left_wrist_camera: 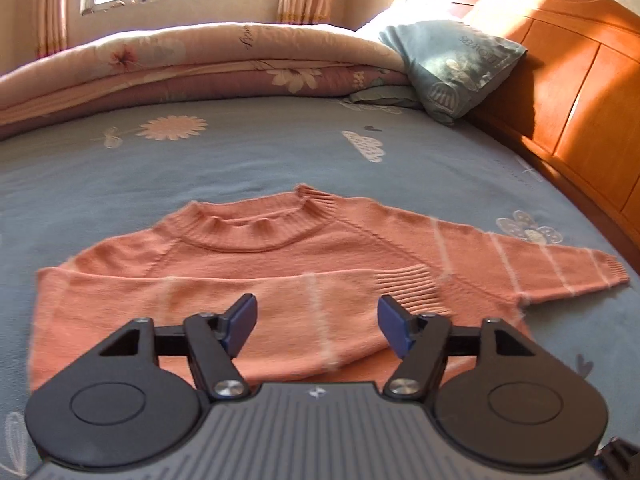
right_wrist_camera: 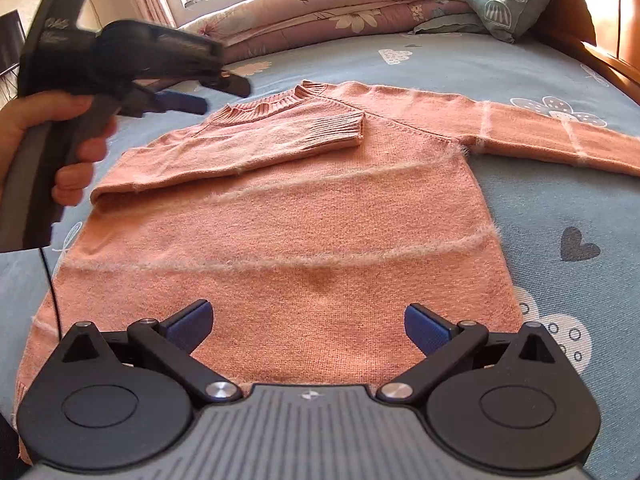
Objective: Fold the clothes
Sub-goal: 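Withdraw the open left gripper along the folded sleeve edge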
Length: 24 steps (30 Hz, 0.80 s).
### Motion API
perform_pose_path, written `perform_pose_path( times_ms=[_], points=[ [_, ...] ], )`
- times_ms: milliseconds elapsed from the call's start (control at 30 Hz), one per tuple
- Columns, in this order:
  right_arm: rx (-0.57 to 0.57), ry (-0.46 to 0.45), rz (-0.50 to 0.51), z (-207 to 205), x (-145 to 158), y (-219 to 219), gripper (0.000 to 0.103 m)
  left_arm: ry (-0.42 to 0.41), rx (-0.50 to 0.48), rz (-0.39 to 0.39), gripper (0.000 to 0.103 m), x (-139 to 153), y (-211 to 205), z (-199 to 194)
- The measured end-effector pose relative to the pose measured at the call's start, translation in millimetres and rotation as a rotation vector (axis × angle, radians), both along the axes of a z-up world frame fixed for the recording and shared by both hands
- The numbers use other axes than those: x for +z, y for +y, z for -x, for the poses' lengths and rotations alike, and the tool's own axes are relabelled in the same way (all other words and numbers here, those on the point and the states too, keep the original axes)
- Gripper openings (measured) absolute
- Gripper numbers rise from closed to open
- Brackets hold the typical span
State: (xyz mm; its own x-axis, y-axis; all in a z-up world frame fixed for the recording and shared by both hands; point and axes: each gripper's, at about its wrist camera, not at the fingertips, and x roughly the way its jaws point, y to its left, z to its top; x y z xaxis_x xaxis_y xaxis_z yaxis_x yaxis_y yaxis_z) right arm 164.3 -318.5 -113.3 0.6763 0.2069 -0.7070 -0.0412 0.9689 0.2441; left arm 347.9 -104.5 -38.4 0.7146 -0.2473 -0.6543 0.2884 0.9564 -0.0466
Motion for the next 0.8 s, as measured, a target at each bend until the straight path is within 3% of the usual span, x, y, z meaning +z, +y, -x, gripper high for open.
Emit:
perform_pose_path(
  times_ms=[100, 233, 367, 567, 733, 800],
  points=[
    [0.011, -0.002, -0.002, -3, 0, 6, 0.103, -0.015, 0.149, -0.091, 0.071, -3, 53, 7],
    [0.031, 0.002, 0.012, -8, -1, 17, 0.103, 0.030, 0.308, -0.056, 0.071, -15, 122, 20],
    [0.051, 0.002, 0.001, -13, -3, 28, 0.103, 0.071, 0.315, 0.027, 0.071, -39, 149, 29],
    [0.052, -0.012, 0.029, -15, -11, 37, 0.103, 0.022, 0.293, 0.085, 0.072, -69, 154, 26],
    [0.041, -0.033, 0.061, -17, -16, 43, 0.103, -0.014, 0.332, 0.029, 0.075, -82, 163, 6],
    [0.042, -0.044, 0.094, -17, -18, 47, 0.103, -0.009, 0.309, 0.068, 0.075, -84, 173, -3]
  ],
)
